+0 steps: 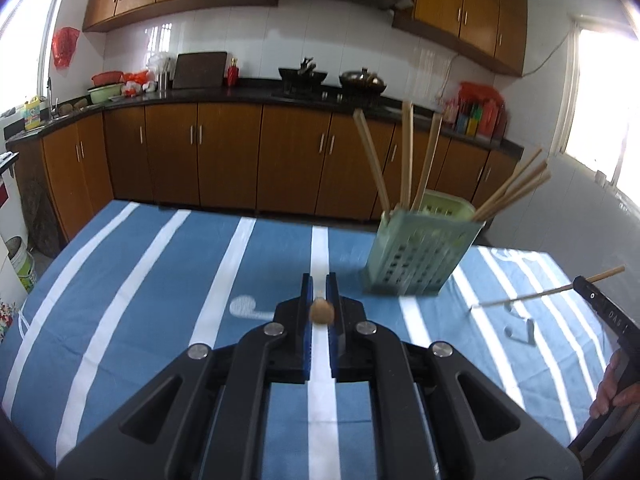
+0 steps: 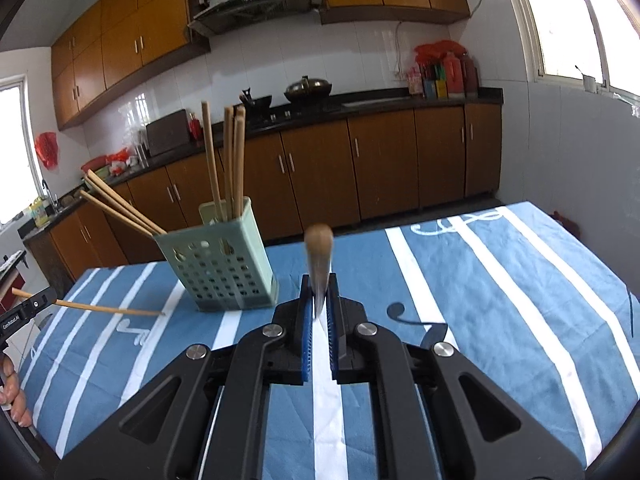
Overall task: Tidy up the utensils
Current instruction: 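Carry both chopsticks over the green holder and open both tools to drop them in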
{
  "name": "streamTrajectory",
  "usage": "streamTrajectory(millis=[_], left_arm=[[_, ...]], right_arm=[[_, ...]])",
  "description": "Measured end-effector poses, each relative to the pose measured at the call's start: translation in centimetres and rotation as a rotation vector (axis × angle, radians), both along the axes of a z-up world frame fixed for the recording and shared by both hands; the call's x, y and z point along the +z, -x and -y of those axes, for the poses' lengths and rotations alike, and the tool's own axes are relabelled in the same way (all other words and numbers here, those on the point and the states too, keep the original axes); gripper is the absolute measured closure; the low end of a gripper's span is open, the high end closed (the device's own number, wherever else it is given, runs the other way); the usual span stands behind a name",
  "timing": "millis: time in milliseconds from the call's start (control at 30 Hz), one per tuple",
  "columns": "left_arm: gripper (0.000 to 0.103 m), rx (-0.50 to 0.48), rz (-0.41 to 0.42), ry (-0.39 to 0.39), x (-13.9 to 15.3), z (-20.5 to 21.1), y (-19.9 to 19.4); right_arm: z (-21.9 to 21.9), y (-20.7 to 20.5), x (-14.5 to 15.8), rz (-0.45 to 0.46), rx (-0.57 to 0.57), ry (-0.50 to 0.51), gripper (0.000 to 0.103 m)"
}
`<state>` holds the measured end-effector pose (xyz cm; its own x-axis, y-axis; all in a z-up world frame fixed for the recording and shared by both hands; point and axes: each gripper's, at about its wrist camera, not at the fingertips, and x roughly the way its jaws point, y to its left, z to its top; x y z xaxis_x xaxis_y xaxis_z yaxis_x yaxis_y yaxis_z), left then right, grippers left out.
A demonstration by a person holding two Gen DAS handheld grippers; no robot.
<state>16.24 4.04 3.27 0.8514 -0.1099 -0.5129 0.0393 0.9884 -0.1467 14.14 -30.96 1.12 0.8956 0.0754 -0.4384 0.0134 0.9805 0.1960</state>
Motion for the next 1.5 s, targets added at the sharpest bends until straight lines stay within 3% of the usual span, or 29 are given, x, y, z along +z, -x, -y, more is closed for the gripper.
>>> streamTrajectory(millis=[367,700,1033,1133,1333,1500], left_arm=[[0.096,-0.021,0.053,0.016,2.8,0.1,0.3],[0.096,-0.106,0.184,0.086,9.8,2.2,0.5],[0.096,-0.069,0.35,0.138,16.2,4.9,-2.8],[0.096,-0.051,0.369,0.131,16.4,5.6,-4.1],[0.096,-0.046,0.315,0.111,13.9,6.5,-7.1],[0.096,-0.055,0.275,0.096,12.2,7.0,-9.2]], right_arm=[[-0.5,0.2,2.8,0.071,0.03,-0.005,0.096],[-1.8,1.2,10.2,0.239,0.16,-0.111,0.096],[-5.1,-2.3,12.8,0.255,0.18,-0.023,0.096],[-5.8,-4.2,12.4,0.205,0.179,0.007,0.096],[-6.4,-7.3,10.7,0.106,0.182,0.01,0.096],[-6.9,-8.4,10.0,0.078,0.188,0.016,0.096]])
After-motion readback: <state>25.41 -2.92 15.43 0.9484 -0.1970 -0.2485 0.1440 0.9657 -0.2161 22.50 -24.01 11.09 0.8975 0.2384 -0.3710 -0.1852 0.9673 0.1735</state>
